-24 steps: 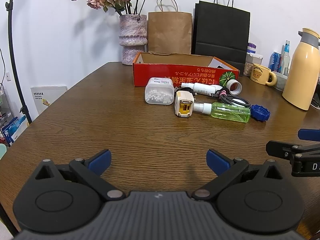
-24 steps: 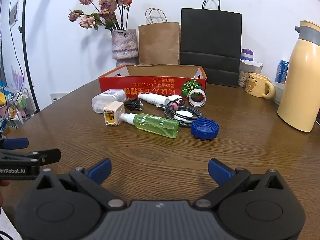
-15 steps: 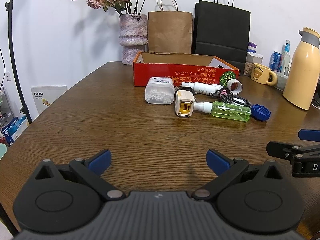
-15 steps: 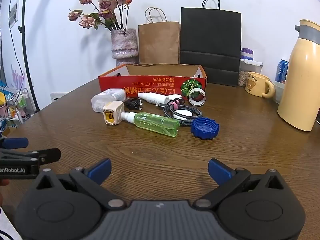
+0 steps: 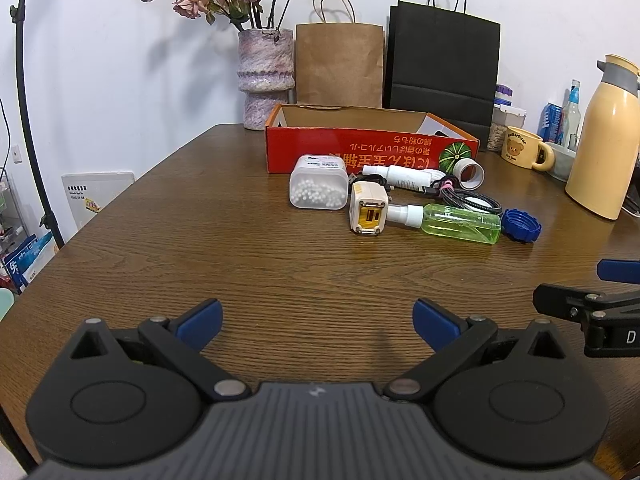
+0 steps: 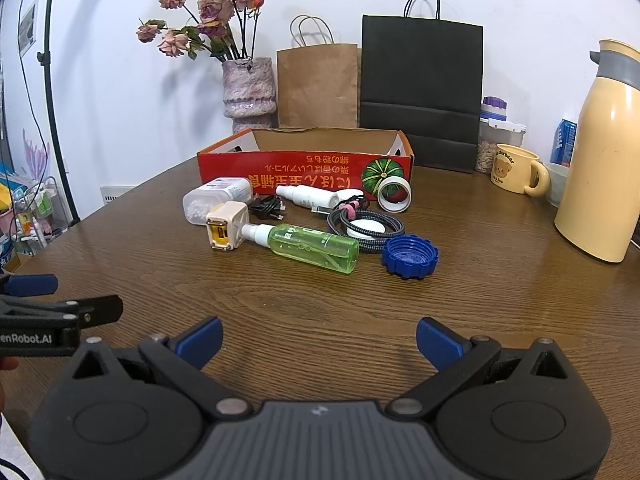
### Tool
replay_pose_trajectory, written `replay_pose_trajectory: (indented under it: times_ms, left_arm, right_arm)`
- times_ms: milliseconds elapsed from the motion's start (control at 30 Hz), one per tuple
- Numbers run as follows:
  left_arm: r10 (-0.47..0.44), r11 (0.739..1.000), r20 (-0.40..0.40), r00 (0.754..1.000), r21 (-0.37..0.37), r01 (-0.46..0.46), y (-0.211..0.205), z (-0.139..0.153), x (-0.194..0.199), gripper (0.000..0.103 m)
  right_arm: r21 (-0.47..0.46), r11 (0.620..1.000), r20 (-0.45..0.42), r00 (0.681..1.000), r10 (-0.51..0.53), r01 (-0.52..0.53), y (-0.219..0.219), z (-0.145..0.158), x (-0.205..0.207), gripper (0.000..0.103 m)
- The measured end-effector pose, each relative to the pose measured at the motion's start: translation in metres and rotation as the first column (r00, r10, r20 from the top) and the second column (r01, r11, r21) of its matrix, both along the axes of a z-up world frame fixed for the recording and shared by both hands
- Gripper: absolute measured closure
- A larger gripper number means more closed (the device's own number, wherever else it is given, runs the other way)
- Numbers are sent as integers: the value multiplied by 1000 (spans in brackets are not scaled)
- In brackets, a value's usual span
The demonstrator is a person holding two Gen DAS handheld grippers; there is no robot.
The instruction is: Organize rigid objects
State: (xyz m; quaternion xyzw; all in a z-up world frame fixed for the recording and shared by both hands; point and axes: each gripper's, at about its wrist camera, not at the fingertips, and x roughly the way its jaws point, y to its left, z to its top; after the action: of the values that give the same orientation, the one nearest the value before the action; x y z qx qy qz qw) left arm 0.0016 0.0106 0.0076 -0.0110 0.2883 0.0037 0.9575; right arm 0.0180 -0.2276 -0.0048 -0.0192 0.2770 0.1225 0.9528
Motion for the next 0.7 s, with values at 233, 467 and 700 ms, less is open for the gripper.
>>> replay_pose_trajectory:
  times_ms: [233, 467, 700]
  left_arm:
    - [-2, 1000, 1, 1000, 0, 2, -1, 0, 1, 0]
    - [-3, 1000, 1, 1000, -1, 3, 0, 0, 1, 0]
    - [-4, 1000, 1, 1000, -1, 4, 0, 1, 2, 0]
  right_arm:
    - [0, 1000, 0, 1000, 1, -1, 0, 0, 0, 0]
    - [0, 1000, 0, 1000, 0, 0, 0, 0, 0, 0]
    - [0, 1000, 0, 1000, 0, 0, 0, 0, 0, 0]
